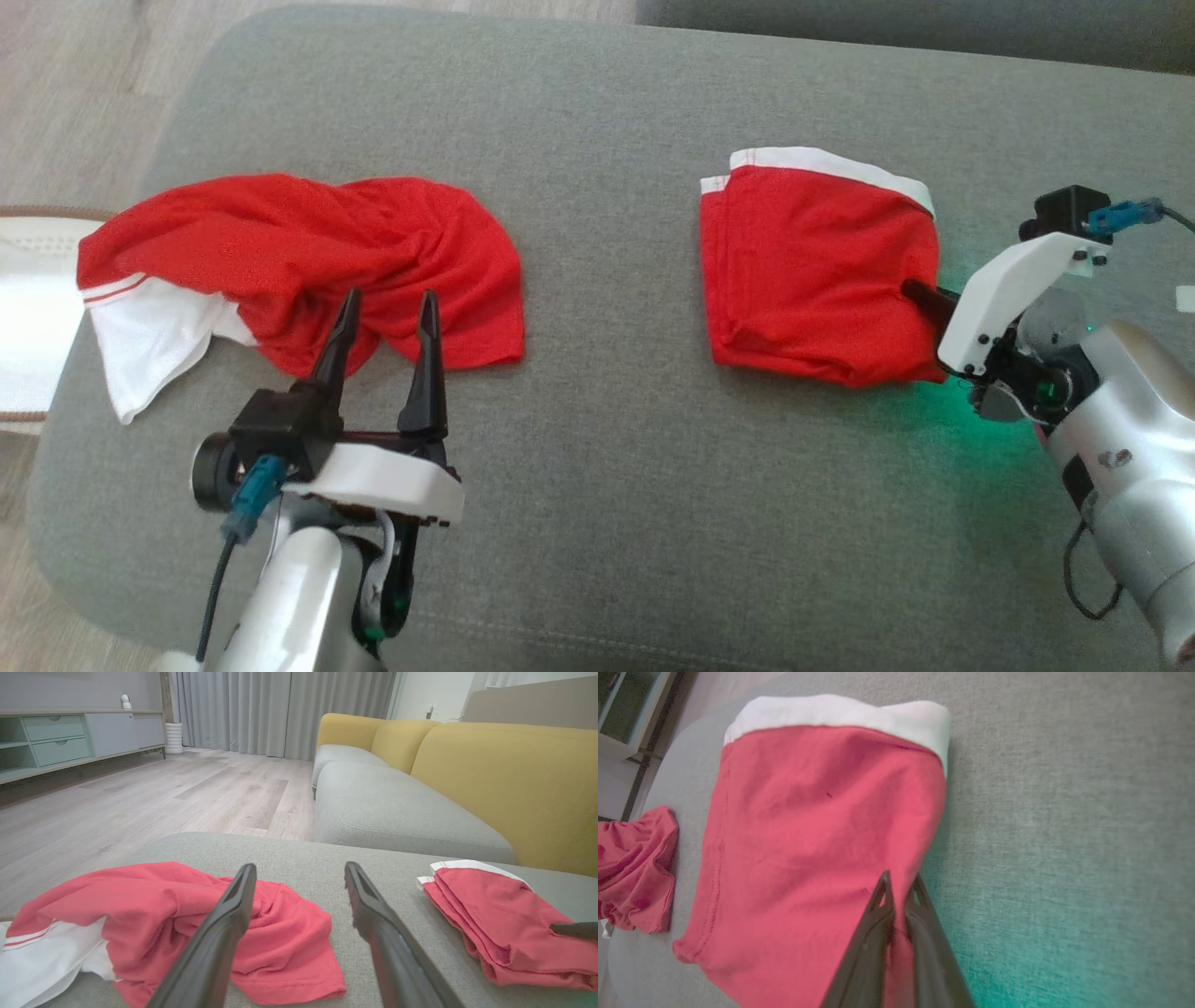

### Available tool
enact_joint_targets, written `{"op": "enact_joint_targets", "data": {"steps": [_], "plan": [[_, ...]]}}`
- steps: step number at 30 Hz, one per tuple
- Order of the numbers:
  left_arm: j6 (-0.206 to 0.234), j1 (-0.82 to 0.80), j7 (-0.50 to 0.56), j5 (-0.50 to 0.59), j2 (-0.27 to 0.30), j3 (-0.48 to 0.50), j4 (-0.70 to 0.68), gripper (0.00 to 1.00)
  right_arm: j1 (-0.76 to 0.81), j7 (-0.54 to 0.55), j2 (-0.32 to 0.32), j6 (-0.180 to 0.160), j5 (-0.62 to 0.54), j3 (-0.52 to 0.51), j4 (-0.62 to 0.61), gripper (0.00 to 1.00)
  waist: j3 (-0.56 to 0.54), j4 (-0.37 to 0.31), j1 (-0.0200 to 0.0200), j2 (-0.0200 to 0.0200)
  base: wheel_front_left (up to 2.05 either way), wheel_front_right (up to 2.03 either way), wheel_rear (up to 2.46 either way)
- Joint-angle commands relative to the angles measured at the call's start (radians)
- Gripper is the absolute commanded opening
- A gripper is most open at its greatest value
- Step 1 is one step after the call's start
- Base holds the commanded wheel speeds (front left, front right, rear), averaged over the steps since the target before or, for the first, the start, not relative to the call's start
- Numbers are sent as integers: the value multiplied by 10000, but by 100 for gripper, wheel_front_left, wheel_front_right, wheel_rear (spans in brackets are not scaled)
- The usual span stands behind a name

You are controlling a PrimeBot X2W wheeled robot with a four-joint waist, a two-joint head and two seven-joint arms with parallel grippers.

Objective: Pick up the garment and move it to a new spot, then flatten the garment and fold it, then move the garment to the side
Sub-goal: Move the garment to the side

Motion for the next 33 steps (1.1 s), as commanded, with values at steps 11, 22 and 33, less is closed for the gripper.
{"op": "enact_joint_targets", "data": {"steps": [11,22,33], "plan": [[-317,-558,-122,260,20,67,-217,100,-301,-659,-310,-7,518,1028,-583,0,-400,-1236,0,0,0,0,0],[-378,-899,-122,12,19,-875,86,100,-641,-899,-373,-7,797,1995,-807,0,-602,-3567,0,0,0,0,0],[-443,-1584,-122,-103,19,-1708,504,100,-840,-1333,-567,-7,1357,2738,-1010,0,-121,-5005,0,0,0,0,0]]}}
